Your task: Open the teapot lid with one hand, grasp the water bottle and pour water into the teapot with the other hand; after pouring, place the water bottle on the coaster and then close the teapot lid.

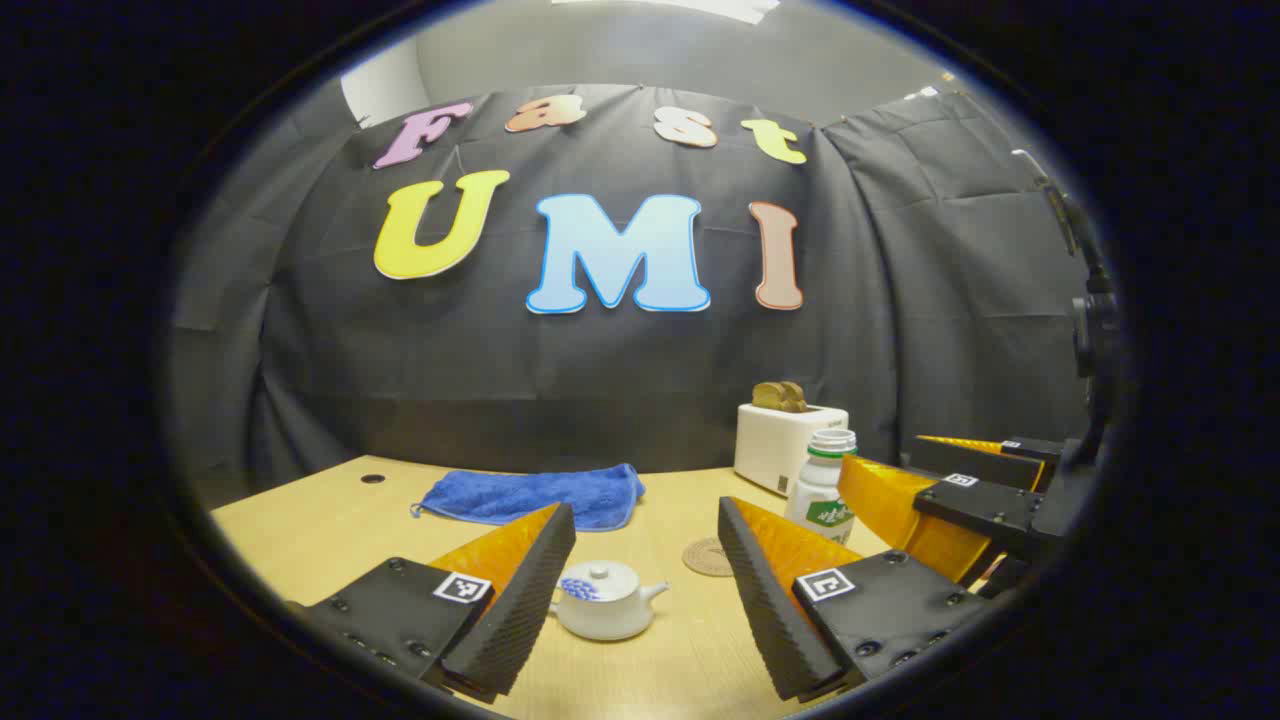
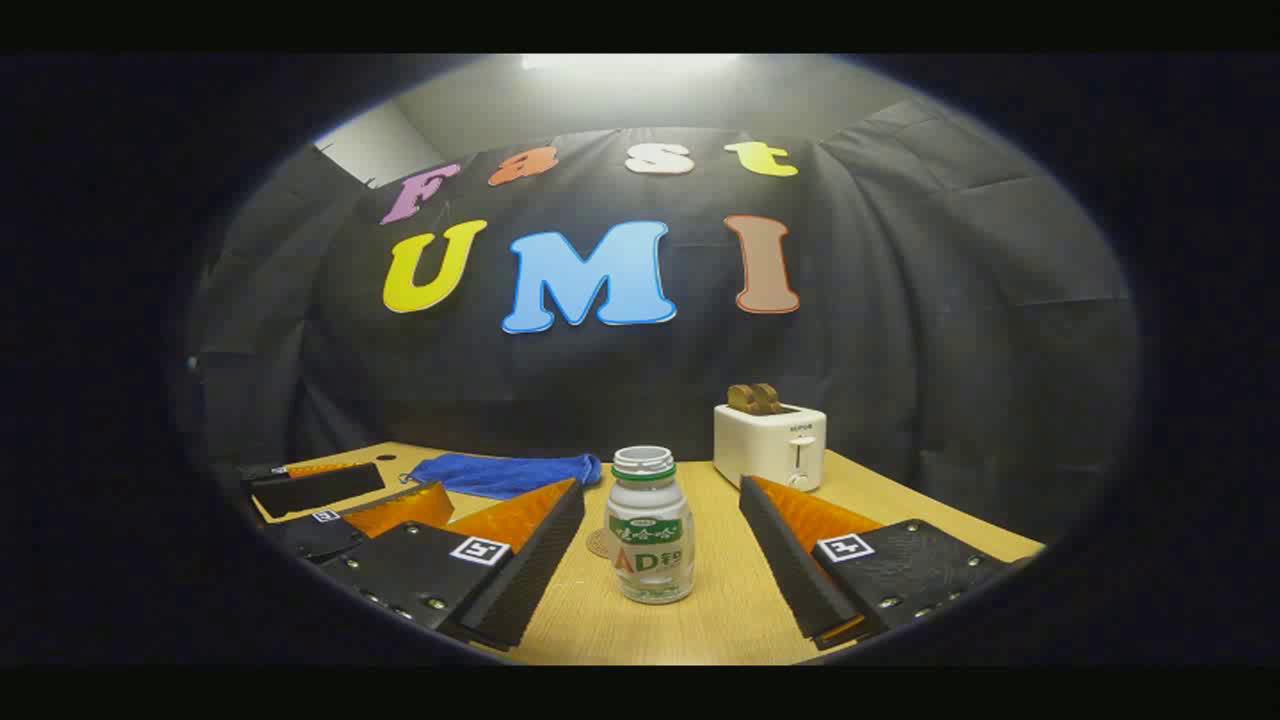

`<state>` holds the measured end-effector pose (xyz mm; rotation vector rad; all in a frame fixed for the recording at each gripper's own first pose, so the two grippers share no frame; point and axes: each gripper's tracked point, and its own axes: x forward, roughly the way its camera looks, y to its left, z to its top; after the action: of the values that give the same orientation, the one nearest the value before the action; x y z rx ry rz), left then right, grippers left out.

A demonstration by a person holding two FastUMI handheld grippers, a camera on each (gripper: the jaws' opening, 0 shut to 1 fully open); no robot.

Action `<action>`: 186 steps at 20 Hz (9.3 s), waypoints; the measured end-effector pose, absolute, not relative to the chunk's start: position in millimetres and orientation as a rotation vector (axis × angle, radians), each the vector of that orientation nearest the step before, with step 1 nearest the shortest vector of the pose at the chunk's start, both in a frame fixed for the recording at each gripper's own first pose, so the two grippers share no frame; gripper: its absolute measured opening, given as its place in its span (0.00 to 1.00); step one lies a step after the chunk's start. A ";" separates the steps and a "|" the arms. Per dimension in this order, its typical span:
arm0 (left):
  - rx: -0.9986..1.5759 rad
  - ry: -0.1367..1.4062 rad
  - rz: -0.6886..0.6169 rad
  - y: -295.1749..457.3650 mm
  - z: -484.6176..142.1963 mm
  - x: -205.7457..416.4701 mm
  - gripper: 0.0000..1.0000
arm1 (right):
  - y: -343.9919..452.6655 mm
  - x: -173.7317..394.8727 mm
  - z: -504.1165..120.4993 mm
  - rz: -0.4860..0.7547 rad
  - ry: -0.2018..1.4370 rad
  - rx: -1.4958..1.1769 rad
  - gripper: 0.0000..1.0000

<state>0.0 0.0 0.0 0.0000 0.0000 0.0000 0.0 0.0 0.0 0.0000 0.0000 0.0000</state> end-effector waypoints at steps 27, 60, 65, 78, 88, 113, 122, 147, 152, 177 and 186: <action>-0.008 0.097 0.038 29.2 -39.9 45.1 0.90 | -2.7 0.5 -19.6 0.006 0.057 0.027 0.96; 0.059 0.184 0.046 38.7 -92.4 99.0 0.08 | -15.0 15.8 -51.7 0.003 0.138 0.026 0.96; 0.020 0.158 0.029 40.5 -78.9 94.9 0.12 | -7.4 26.2 -63.0 0.046 0.162 0.017 0.96; -0.038 0.095 0.018 65.2 -35.0 62.4 0.08 | 10.1 52.7 -96.9 0.087 0.245 0.027 0.90; -0.071 0.099 0.021 82.0 -34.8 46.7 0.12 | 10.1 56.3 -104.8 0.078 0.268 0.000 0.81; -0.101 0.110 0.062 132.4 -46.0 25.0 0.12 | 24.5 76.8 -70.7 0.036 0.146 -0.786 0.78; -0.101 0.117 0.082 151.2 -50.7 16.2 0.08 | 38.8 83.5 -67.7 0.051 0.114 -1.047 0.78; -0.104 0.137 0.095 165.9 -60.2 13.8 0.08 | 65.9 96.9 -56.8 0.118 -0.009 -1.501 0.78; -0.106 0.139 0.100 168.5 -60.5 13.0 0.04 | 67.1 100.1 -55.6 0.129 -0.023 -1.553 0.78; -0.115 0.156 0.094 167.4 -70.0 12.0 0.08 | 74.2 112.8 -38.0 0.146 -0.103 -1.722 0.78; -0.116 0.154 0.094 168.5 -69.9 12.2 0.08 | 76.0 112.3 -30.4 0.142 -0.128 -1.746 0.78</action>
<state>12.2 168.5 -69.9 -0.1160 0.1541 0.0937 112.3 76.0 -30.4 -1.7462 -0.1279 0.1422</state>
